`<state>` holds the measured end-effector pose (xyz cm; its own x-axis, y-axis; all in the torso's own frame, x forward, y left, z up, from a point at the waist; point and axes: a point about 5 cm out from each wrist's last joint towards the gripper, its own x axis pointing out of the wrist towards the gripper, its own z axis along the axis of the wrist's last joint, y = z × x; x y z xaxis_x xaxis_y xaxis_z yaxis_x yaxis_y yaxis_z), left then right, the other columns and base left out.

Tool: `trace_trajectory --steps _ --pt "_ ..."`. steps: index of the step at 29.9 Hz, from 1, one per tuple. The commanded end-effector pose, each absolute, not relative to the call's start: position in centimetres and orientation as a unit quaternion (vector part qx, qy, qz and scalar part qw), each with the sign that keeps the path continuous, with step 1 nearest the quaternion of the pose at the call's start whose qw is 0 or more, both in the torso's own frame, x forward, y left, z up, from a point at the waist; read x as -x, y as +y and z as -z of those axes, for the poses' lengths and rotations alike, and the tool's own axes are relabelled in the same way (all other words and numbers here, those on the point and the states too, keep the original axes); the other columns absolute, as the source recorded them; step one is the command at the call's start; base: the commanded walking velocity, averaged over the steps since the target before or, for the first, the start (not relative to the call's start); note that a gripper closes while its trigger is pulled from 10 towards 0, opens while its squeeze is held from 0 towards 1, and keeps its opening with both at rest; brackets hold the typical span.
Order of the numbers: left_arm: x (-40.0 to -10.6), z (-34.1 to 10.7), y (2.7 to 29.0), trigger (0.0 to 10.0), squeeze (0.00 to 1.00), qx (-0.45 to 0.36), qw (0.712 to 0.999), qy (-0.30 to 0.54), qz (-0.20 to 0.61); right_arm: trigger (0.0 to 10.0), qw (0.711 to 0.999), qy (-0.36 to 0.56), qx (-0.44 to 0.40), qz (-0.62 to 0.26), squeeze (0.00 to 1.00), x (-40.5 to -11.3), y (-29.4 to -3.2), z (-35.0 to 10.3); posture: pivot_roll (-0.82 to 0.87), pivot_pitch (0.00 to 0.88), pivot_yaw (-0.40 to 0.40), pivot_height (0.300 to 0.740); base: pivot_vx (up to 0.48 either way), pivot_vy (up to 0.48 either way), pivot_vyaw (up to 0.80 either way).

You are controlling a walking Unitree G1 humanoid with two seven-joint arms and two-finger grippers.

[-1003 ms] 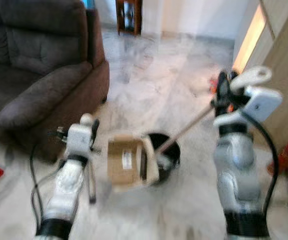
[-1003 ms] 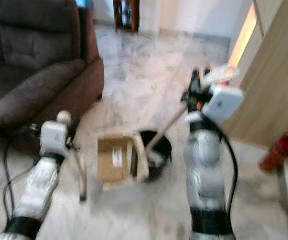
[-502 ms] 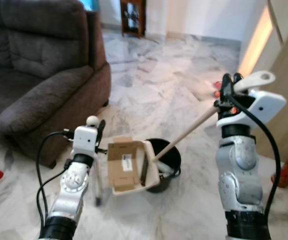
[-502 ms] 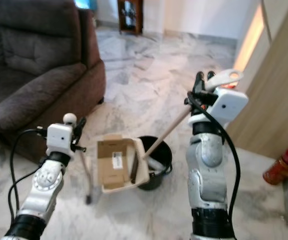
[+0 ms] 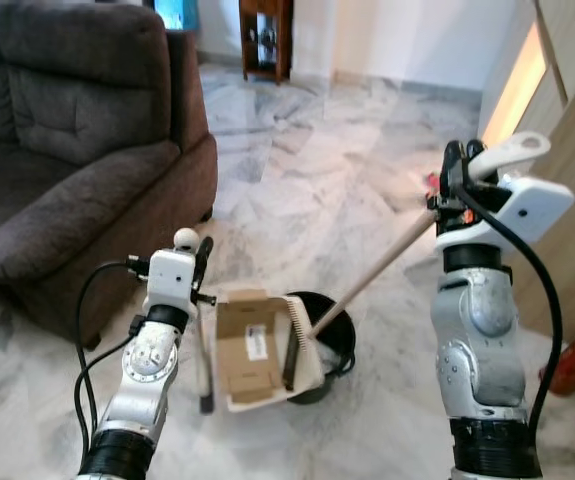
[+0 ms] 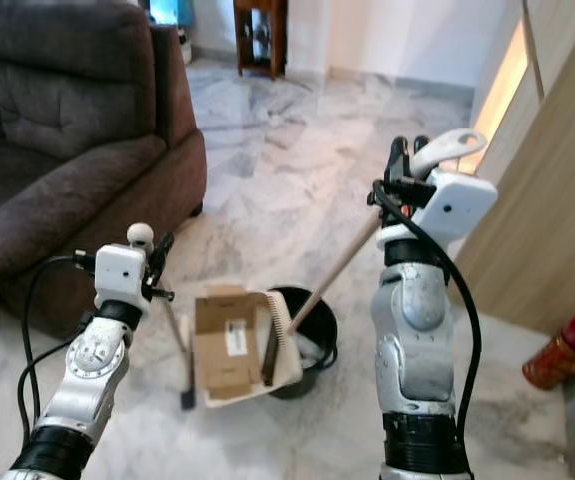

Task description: Sweep floor

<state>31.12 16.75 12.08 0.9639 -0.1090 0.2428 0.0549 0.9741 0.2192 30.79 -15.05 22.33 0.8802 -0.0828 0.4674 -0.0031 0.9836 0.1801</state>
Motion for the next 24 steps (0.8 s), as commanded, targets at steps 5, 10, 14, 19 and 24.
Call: trace_trajectory --steps 5,10,14,19,24 --pt "-31.32 -13.45 16.76 10.0 0.00 -0.116 0.980 -0.157 0.040 10.0 0.954 -0.282 -0.103 0.014 0.00 -30.33 -15.00 -23.88 0.03 0.000 -0.011 0.740 0.282 0.000 0.00" --pt "-31.31 -13.36 16.63 10.0 0.00 -0.114 0.980 -0.156 0.040 10.0 0.953 -0.283 -0.104 0.013 0.00 -30.35 -14.97 -23.92 0.02 0.000 -0.009 0.740 0.281 0.000 0.00" --pt "-31.31 -13.35 16.58 10.0 0.00 -0.113 0.980 -0.156 0.042 10.0 0.955 -0.278 -0.105 0.015 0.00 -30.41 -15.01 -23.81 0.02 0.000 -0.008 0.740 0.282 0.000 0.00" --pt "-31.30 -13.31 16.55 10.0 0.00 -0.113 0.980 -0.157 0.042 10.0 0.956 -0.273 -0.106 0.011 0.00 -30.53 -14.93 -23.68 0.02 0.000 -0.011 0.740 0.284 0.000 -0.25" --pt "-31.35 -13.30 16.54 10.0 0.00 -0.113 0.980 -0.156 0.042 10.0 0.955 -0.278 -0.105 0.002 0.00 -30.58 -14.61 -23.78 0.03 0.000 -0.013 0.740 0.283 0.000 0.00"
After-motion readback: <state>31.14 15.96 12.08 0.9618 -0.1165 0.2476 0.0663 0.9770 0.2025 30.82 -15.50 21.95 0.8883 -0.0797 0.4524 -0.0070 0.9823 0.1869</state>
